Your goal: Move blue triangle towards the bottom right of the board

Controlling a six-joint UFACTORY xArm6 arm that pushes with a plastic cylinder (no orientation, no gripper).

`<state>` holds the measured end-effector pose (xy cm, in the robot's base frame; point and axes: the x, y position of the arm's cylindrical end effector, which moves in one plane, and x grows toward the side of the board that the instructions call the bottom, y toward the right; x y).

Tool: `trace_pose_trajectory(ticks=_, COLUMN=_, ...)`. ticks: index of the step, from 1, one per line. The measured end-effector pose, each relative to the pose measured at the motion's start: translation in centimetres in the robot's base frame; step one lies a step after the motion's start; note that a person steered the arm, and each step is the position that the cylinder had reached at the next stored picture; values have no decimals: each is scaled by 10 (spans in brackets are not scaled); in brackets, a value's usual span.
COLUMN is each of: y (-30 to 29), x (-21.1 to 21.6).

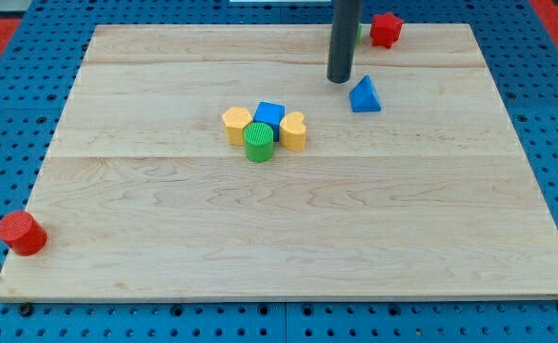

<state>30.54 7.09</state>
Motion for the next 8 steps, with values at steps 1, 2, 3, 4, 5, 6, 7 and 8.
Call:
trace_pose_trajectory(ticks=1, y=2, x=-3)
trace_pose_trajectory(ticks=2, y=27, x=-3)
trace_pose_trajectory(ticks=3, y=68, x=14)
trace_pose_trajectory(ticks=4, y=41, x=47)
trace_pose_trajectory(ticks=5, y=26, x=68)
trace_pose_trajectory(ticks=6, y=3, x=87)
trace_pose_trajectory(ticks=7, y=-18, x=74)
trace_pose_trajectory(ticks=8, y=-28, x=89)
